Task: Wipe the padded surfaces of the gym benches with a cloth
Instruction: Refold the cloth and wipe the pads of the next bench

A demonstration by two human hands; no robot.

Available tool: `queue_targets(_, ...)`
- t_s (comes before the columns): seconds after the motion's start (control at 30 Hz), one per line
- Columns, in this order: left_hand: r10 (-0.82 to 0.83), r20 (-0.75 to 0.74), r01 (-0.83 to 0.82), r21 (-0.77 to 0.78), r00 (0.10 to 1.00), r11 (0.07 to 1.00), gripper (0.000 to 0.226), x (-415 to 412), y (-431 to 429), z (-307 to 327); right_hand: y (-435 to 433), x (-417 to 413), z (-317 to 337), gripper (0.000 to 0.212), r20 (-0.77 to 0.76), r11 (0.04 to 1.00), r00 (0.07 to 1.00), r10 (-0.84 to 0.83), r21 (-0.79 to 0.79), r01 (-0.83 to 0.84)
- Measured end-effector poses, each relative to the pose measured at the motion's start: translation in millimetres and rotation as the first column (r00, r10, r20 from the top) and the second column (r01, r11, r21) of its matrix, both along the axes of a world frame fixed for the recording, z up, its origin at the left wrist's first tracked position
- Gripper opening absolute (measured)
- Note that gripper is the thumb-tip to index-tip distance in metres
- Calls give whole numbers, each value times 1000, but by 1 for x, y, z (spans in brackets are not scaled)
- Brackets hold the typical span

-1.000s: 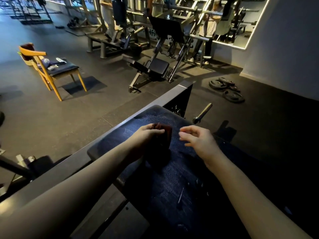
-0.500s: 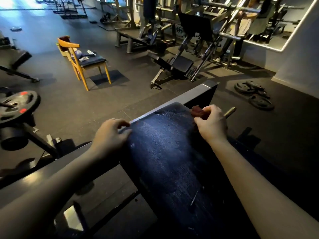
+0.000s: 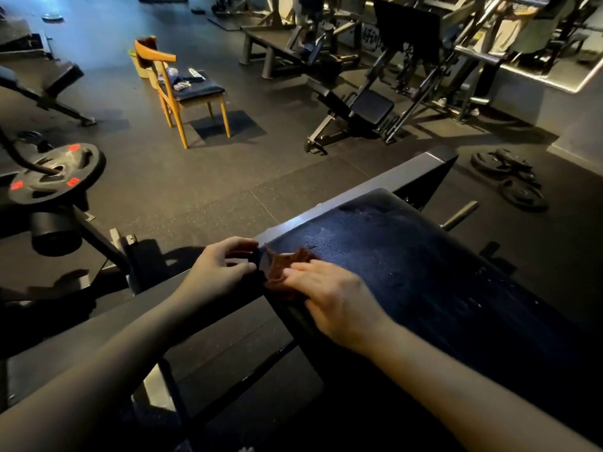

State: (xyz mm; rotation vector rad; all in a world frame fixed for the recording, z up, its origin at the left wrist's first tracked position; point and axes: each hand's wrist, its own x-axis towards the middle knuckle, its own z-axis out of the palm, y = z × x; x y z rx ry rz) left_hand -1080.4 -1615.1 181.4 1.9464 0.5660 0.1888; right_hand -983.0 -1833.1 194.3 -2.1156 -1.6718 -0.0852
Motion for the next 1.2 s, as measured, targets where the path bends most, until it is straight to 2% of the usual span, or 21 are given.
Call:
queue_targets(0.03,-17,4,17,-10,1000,1000,32,-1,2,0,-5,17,0,37,25,998,998,-52,-38,53)
queue_targets(0.1,-34,17,34,-35,999,999,34,-1,5,1,-4,56,3,37,48,940,943,-331,-75,333)
queue_targets(0.2,-66,47,68,-58,997,996,33,5,14,0,24,68,7,27,-104,752,746,-658,-46,657)
queue_targets(0.23,-77,56,81,-77,995,994,32,6,17,-1,36,49,7,26,-108,769,762,-638,-53,637)
queue_targets(0.27,-84,64,89,-87,994,992,31,7,21,-2,44,24,3,28,-101,843,837,-537,-63,534)
queue_targets(0.33,-89,72,95,-87,993,992,28,11,29,-6,39,-18,-1,39,-59,971,970,-234,-63,231)
queue_targets(0.37,-94,67,99,-76,993,992,29,12,31,-7,30,-17,2,45,-52,987,988,-145,-71,141)
queue_targets(0.43,-139,47,142,-60,989,988,30,15,34,-6,23,19,11,48,-27,972,976,-216,-102,212)
queue_targets(0.47,-147,40,149,-56,988,987,27,18,35,-6,25,45,15,44,-28,929,934,-357,-118,352)
queue_targets(0.53,-152,30,154,-59,988,986,22,22,36,-6,37,88,22,26,-77,735,732,-677,-128,666)
queue_targets(0.57,-147,30,148,-56,989,987,25,23,36,-6,47,98,23,22,-111,634,625,-773,-122,763)
queue_targets(0.6,-139,28,141,-54,990,989,30,24,35,-6,56,98,20,21,-121,601,589,-799,-118,790)
queue_targets(0.67,-140,12,140,-35,990,989,36,24,38,-9,75,72,15,16,-134,696,684,-717,-109,709)
queue_targets(0.77,-176,-10,176,-32,984,984,34,23,42,-13,83,24,17,17,-221,906,879,-423,-86,414)
queue_targets(0.83,-206,-16,206,-9,978,978,27,24,45,-16,77,14,16,17,-110,966,963,-245,-113,232)
queue_targets(0.9,-208,-22,208,15,978,978,27,27,47,-16,64,17,12,20,83,986,991,-106,-117,115)
queue_targets(0.97,-174,-10,174,-12,985,985,33,30,48,-12,48,26,9,20,275,988,960,51,-151,-9)
queue_targets(1.03,-169,23,170,-31,985,985,31,37,47,-10,37,54,6,22,367,981,924,105,-190,-36)
queue_targets(1.07,-175,35,176,-25,984,984,31,42,46,-10,34,77,6,22,385,983,922,47,-182,26)
queue_targets(1.13,-166,39,167,-25,985,986,41,52,37,-11,25,133,10,27,391,952,891,-230,-100,290)
queue_targets(1.2,-136,28,137,-31,990,990,54,62,27,-14,9,187,20,27,353,782,759,-547,-108,614)
